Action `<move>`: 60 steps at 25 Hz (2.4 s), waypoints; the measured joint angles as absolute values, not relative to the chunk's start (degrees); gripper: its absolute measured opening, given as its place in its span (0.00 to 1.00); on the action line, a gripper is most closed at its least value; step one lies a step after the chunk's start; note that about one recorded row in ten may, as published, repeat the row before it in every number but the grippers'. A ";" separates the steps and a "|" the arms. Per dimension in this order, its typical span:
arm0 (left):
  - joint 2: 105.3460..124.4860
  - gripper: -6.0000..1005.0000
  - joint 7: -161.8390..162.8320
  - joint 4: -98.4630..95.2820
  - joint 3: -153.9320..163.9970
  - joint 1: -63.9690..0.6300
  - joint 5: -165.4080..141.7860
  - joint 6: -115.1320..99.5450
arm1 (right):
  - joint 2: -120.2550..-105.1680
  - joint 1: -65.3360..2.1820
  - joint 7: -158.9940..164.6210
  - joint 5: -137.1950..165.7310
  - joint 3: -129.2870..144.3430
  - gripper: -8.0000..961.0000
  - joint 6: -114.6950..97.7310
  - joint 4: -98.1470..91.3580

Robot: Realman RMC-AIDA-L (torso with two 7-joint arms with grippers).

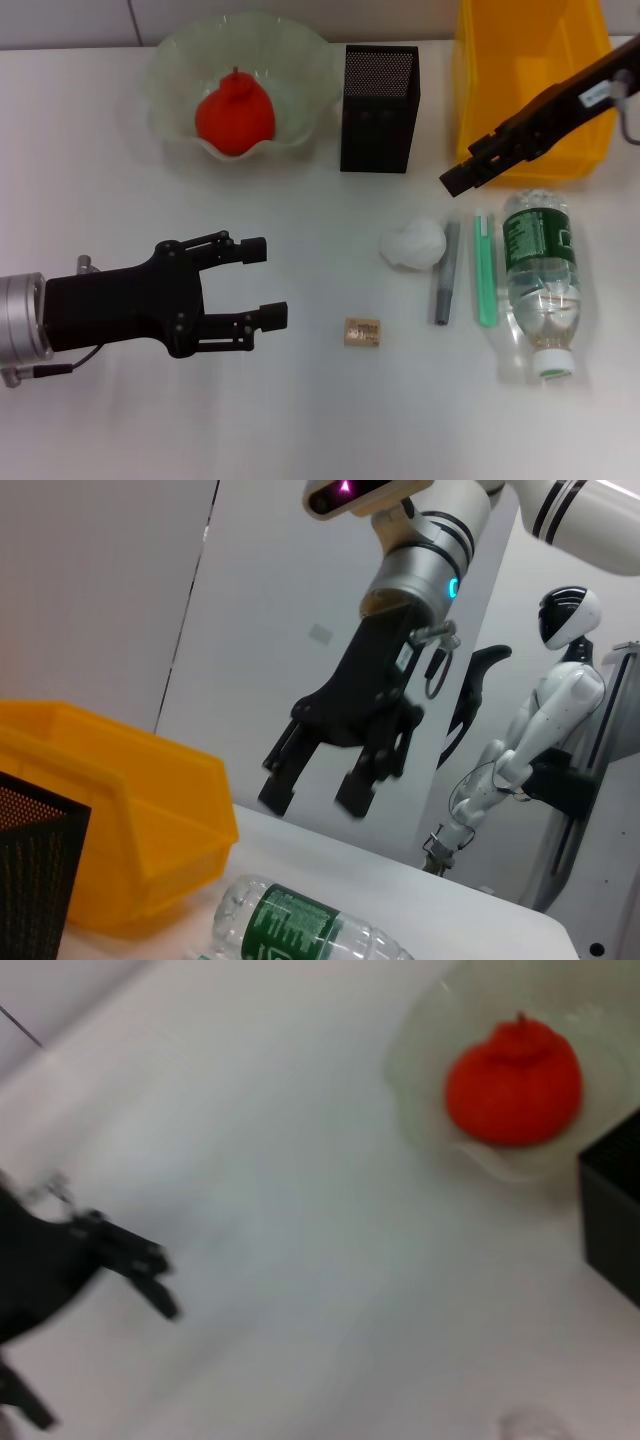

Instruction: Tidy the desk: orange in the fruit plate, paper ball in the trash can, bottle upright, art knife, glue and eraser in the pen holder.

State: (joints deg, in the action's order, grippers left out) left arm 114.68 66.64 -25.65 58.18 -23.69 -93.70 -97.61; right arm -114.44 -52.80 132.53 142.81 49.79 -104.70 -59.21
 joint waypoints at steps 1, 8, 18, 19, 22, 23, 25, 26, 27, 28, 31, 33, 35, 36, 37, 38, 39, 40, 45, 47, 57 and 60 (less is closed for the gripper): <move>114.68 0.85 66.64 -25.65 58.18 -23.69 -93.70 -97.61 | -114.44 -52.80 132.53 142.81 49.79 0.70 -104.70 -59.21; 114.55 0.85 66.62 -25.46 58.13 -23.96 -94.91 -96.05 | -116.52 -54.53 134.66 148.73 61.04 0.70 -95.32 -56.41; 114.80 0.85 66.88 -25.40 57.66 -24.79 -96.14 -94.66 | -119.09 -53.73 132.24 150.28 67.29 0.69 -85.62 -52.62; 114.83 0.85 66.93 -25.39 57.65 -24.85 -96.15 -94.60 | -119.16 -53.69 131.87 150.04 67.76 0.69 -84.65 -51.93; 114.86 0.85 67.25 -25.40 57.66 -24.90 -96.15 -94.45 | -119.22 -53.68 130.28 148.48 69.31 0.68 -81.15 -49.55; 114.86 0.85 67.25 -25.40 57.66 -24.90 -96.15 -94.45 | -119.22 -53.68 130.28 148.48 69.31 0.68 -81.15 -49.55; 114.87 0.85 67.41 -25.40 57.65 -24.97 -96.16 -94.39 | -119.25 -53.81 128.49 146.69 69.62 0.68 -79.52 -47.57; 114.87 0.84 67.41 -25.40 57.65 -24.97 -96.16 -94.39 | -119.25 -53.81 128.49 146.69 69.62 0.68 -79.52 -47.57; 114.87 0.84 67.45 -25.40 57.63 -24.98 -96.16 -94.37 | -119.25 -53.93 128.25 146.43 69.84 0.68 -79.19 -47.01; 114.87 0.84 67.51 -25.40 57.59 -25.03 -96.15 -94.33 | -119.26 -54.06 128.06 146.24 70.40 0.68 -78.52 -46.37; 114.87 0.84 67.52 -25.40 57.57 -25.07 -96.10 -94.28 | -119.30 -54.12 127.80 146.16 72.86 0.67 -76.54 -45.34; 114.87 0.84 67.55 -25.40 57.57 -25.08 -95.99 -94.25 | -119.32 -54.12 127.80 146.15 73.47 0.67 -76.21 -45.05; 114.94 0.84 67.62 -25.36 57.56 -25.16 -95.94 -94.20 | -119.37 -54.18 127.69 146.15 74.71 0.67 -75.50 -44.05; 114.94 0.84 67.62 -25.36 57.56 -25.16 -95.94 -94.20 | -119.37 -54.22 127.64 146.15 75.01 0.67 -75.35 -43.77; 114.96 0.84 67.65 -25.34 57.56 -25.17 -95.94 -94.19 | -119.37 -54.22 127.64 146.15 75.01 0.67 -75.35 -43.77; 114.96 0.84 67.77 -25.33 57.56 -25.18 -95.93 -94.19 | -119.37 -54.24 127.59 146.15 75.37 0.67 -75.32 -43.62; 114.96 0.84 67.92 -25.32 57.56 -25.18 -95.93 -94.18 | -119.41 -54.25 127.55 146.13 75.69 0.67 -75.30 -43.56; 114.96 0.84 68.07 -25.32 57.56 -25.21 -95.92 -94.16 | -119.48 -54.25 127.50 146.08 76.23 0.67 -75.29 -43.54; 114.96 0.84 68.26 -25.31 57.56 -25.25 -95.90 -94.10 | -119.52 -54.04 127.79 146.02 76.62 0.66 -75.31 -43.51; 114.96 0.84 68.28 -25.31 57.56 -25.32 -95.83 -94.01 | -119.53 -53.92 128.07 146.02 76.63 0.66 -75.50 -43.67; 115.14 0.84 68.11 -25.31 57.48 -25.58 -95.68 -93.74 | -119.44 -53.36 130.69 146.02 75.46 0.60 -79.05 -48.17; 115.14 0.84 68.05 -25.31 57.48 -25.61 -95.67 -93.73 | -119.27 -52.17 134.44 146.03 71.43 0.56 -85.44 -56.97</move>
